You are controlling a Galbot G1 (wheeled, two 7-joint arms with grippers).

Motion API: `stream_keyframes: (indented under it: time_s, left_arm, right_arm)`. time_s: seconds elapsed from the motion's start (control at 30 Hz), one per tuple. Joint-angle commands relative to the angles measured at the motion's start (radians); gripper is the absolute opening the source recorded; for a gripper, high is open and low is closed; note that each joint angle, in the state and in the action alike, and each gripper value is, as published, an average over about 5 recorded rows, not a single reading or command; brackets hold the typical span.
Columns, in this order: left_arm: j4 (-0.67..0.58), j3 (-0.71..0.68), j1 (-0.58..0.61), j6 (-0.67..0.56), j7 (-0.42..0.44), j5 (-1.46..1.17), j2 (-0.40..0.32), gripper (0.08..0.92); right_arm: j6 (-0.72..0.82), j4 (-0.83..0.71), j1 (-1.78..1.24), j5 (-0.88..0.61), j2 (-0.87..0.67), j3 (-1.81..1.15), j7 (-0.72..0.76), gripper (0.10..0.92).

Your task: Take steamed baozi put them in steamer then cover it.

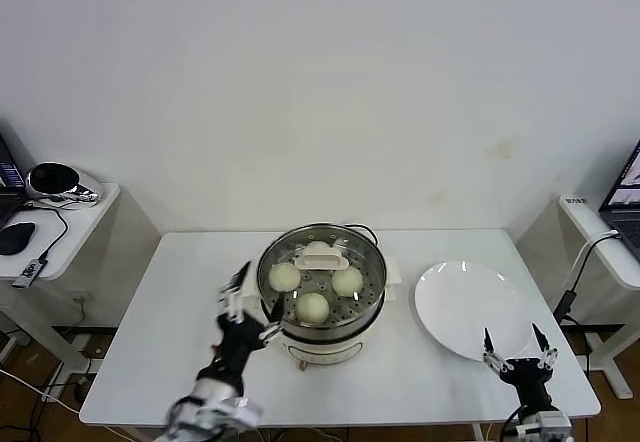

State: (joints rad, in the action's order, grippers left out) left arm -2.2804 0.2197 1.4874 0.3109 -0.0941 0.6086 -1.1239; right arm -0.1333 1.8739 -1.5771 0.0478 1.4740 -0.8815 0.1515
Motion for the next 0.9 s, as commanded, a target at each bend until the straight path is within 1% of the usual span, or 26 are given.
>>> stream_keyframes:
  time_s: [0.03, 0.17, 0.3, 0.47, 0.57, 0.9]
  left_arm:
    - [-0.047, 0.314, 0.42, -0.289, -0.229, -0.89, -0.075, 0.823]
    - [0.011, 0.295, 0.436, -0.349, -0.227, -0.881, -0.106, 0.823]
    - [0.097, 0.301, 0.413, -0.383, -0.22, -0.857, -0.152, 0.823]
    - [0.151, 0.319, 0.396, -0.37, -0.198, -0.869, -0.204, 0.823]
    - [0.164, 0.321, 0.398, -0.352, -0.176, -0.868, -0.213, 0.823]
    - [0.194, 0.345, 0.39, -0.358, -0.122, -0.854, -0.198, 0.823]
  right_arm:
    - [0.002, 0.036, -0.07, -0.107, -0.062, 0.055, 0.01, 0.823]
    - [0.014, 0.06, -0.111, -0.18, -0.1, 0.089, 0.017, 0.823]
    - [0.011, 0.077, -0.143, -0.211, -0.122, 0.117, 0.017, 0.823]
    - [0.004, 0.099, -0.179, -0.222, -0.132, 0.143, 0.015, 0.823]
    - [0.001, 0.108, -0.19, -0.226, -0.13, 0.151, 0.015, 0.823]
    - [0.008, 0.126, -0.213, -0.221, -0.127, 0.166, 0.018, 0.823]
